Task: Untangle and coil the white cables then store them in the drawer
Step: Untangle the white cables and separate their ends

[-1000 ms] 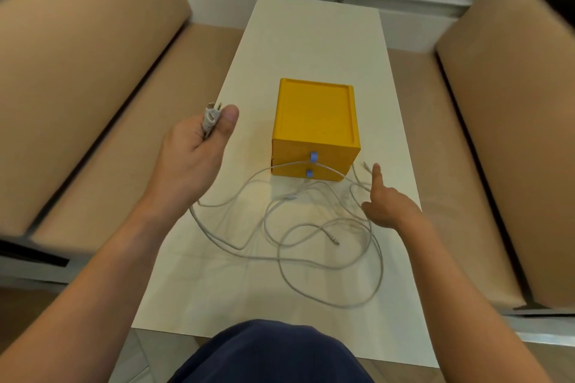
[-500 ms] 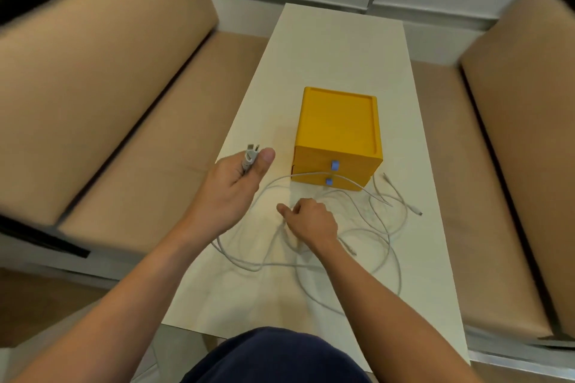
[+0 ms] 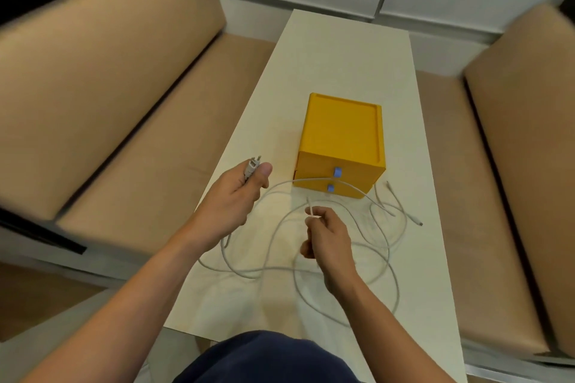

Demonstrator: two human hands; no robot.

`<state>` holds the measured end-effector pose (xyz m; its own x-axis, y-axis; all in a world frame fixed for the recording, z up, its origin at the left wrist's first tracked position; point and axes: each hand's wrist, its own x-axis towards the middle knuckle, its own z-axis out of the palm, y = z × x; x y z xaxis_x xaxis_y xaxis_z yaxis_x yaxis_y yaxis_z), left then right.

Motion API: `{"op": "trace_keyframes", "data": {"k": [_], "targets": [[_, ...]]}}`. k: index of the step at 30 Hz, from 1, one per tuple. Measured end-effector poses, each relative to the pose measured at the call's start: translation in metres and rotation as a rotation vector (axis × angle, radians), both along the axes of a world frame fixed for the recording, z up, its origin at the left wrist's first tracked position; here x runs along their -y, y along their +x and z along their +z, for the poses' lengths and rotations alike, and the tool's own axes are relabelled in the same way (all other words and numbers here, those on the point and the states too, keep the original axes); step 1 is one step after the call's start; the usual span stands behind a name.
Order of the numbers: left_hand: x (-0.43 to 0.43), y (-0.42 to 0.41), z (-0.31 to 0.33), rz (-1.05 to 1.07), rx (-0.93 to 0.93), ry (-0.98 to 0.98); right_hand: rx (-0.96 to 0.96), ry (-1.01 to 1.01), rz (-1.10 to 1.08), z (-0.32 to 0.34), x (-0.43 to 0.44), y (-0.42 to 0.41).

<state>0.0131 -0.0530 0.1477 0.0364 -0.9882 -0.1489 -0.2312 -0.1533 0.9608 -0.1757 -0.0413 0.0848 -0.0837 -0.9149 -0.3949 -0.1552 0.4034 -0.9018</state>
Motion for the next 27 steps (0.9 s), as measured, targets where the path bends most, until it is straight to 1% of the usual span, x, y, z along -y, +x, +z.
{"op": "trace_keyframes", "data": {"k": [2,4,6,9,10,14,19,21,23,27], "targets": [[0.000,-0.002,0.001,-0.020,-0.013,0.019,0.028,-0.014,-0.098,0.004,-0.007,0.001],[0.000,-0.004,0.002,-0.035,-0.039,0.023,0.015,-0.038,-0.128,0.007,-0.013,-0.001],[0.000,-0.004,0.003,-0.038,-0.047,0.023,-0.013,-0.087,-0.087,0.014,-0.017,-0.003],[0.000,-0.001,0.003,-0.006,-0.042,0.022,-0.020,-0.232,0.018,0.032,-0.020,-0.001],[0.001,0.000,0.003,0.003,-0.076,0.029,0.008,-0.290,0.046,0.039,-0.020,0.002],[0.001,-0.003,0.009,-0.015,-0.318,0.050,0.083,-0.488,0.084,0.062,-0.017,0.016],[0.001,-0.004,0.014,-0.056,-0.491,-0.029,0.034,-0.598,0.093,0.071,-0.006,0.031],[0.000,-0.003,0.015,-0.083,-0.491,-0.098,0.026,-0.630,0.111,0.072,-0.004,0.036],[0.000,-0.003,0.016,-0.087,-0.440,-0.151,0.026,-0.656,0.127,0.073,-0.003,0.039],[0.000,-0.002,0.017,-0.033,-0.386,-0.153,0.041,-0.689,0.152,0.074,-0.003,0.045]]}}
